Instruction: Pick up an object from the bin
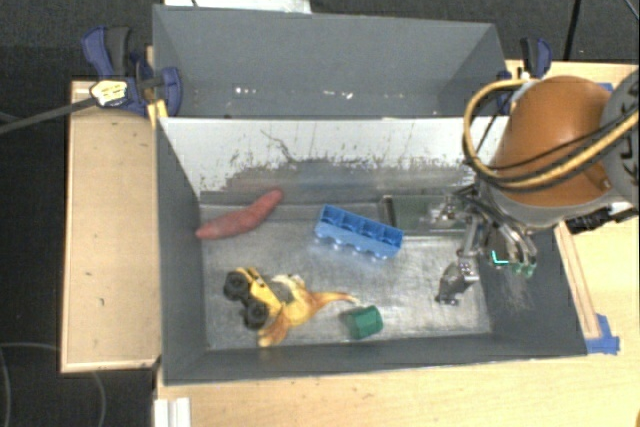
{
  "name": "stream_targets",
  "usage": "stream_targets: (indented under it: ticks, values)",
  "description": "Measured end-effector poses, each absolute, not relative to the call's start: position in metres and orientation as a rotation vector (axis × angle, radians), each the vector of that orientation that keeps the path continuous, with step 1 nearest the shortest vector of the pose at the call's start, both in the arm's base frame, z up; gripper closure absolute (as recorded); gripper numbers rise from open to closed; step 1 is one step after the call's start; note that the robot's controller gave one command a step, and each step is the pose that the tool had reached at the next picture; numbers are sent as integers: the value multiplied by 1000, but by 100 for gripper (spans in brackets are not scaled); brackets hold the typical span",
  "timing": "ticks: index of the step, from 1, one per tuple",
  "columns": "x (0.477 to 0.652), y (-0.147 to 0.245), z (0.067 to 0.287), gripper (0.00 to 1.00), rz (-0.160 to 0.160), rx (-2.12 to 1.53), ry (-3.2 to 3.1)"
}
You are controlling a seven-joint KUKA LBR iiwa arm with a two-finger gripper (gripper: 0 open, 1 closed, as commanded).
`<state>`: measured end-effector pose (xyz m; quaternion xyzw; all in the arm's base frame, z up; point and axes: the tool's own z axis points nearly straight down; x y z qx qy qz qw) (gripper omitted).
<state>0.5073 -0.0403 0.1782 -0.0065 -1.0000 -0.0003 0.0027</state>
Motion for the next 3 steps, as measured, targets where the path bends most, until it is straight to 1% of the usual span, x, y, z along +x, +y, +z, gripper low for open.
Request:
stream_targets:
  ticks: [1,2,3]
  values:
    - [509,-40,182,0,0,-18,-3144]
    - [544,-9,130,0,0,-69,-3151]
    - [558,-15,103,0,-5,-98,-3141]
